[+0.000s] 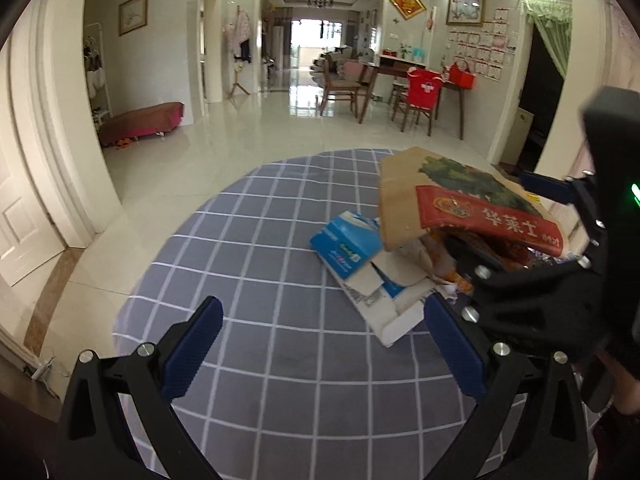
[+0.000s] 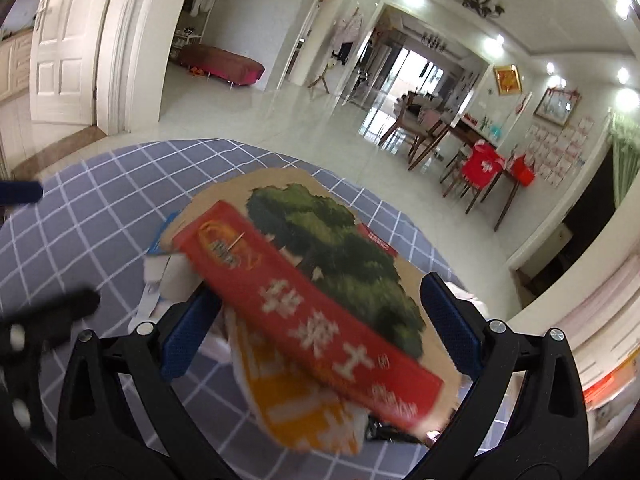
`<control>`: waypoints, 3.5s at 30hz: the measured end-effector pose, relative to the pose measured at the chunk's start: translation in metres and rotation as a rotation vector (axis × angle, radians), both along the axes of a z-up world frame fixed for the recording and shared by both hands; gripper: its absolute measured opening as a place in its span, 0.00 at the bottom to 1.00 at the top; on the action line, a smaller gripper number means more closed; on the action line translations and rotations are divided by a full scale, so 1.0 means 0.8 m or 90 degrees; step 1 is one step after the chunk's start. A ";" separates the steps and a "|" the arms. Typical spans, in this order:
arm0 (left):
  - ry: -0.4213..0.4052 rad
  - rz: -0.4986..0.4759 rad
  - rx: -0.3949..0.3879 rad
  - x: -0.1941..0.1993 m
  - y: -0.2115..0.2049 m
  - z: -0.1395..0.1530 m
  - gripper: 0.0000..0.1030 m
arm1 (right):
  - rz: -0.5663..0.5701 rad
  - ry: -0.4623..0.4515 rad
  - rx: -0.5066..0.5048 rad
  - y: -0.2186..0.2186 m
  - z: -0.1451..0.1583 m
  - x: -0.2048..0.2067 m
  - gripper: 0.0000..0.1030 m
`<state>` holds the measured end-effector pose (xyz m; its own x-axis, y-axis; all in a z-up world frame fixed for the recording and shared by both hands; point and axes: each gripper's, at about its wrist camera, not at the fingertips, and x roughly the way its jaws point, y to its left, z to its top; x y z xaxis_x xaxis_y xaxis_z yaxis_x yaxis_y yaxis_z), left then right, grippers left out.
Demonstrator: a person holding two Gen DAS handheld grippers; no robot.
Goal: Collect trash
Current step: 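Grasp the brown paper bag with the right tool while the left tool grasps the red box, then carry both items over the blue bucket and open both tools to drop them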
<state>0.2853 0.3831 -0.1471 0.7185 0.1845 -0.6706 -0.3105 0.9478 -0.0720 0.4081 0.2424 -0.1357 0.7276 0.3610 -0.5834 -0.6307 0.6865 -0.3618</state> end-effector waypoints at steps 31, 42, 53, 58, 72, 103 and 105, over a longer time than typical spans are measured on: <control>0.004 -0.007 0.028 0.064 -0.034 0.015 0.02 | 0.008 0.062 0.248 -0.121 0.071 -0.013 0.09; -0.119 -0.024 0.036 -0.008 -0.095 0.082 0.02 | 0.017 0.065 0.345 -0.193 0.119 -0.064 0.08; -0.171 -0.170 0.031 -0.019 -0.242 0.115 0.02 | -0.055 0.098 0.443 -0.335 0.111 -0.096 0.08; -0.155 -0.268 0.011 0.004 -0.341 0.104 0.02 | -0.127 0.096 0.473 -0.425 0.088 -0.108 0.08; -0.002 -0.491 -0.017 0.102 -0.604 -0.038 0.02 | -0.428 0.059 0.433 -0.657 -0.045 -0.144 0.08; 0.138 -0.443 0.038 0.159 -0.628 -0.143 0.79 | -0.541 0.203 0.433 -0.705 -0.203 -0.098 0.20; 0.134 -0.441 0.041 0.157 -0.624 -0.138 0.79 | -0.548 0.201 0.429 -0.703 -0.203 -0.096 0.45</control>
<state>0.4108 -0.1161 -0.2575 0.5412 -0.2221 -0.8110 0.3608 0.9325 -0.0146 0.3312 -0.3198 -0.2983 0.7403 0.1230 -0.6609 0.1465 0.9300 0.3372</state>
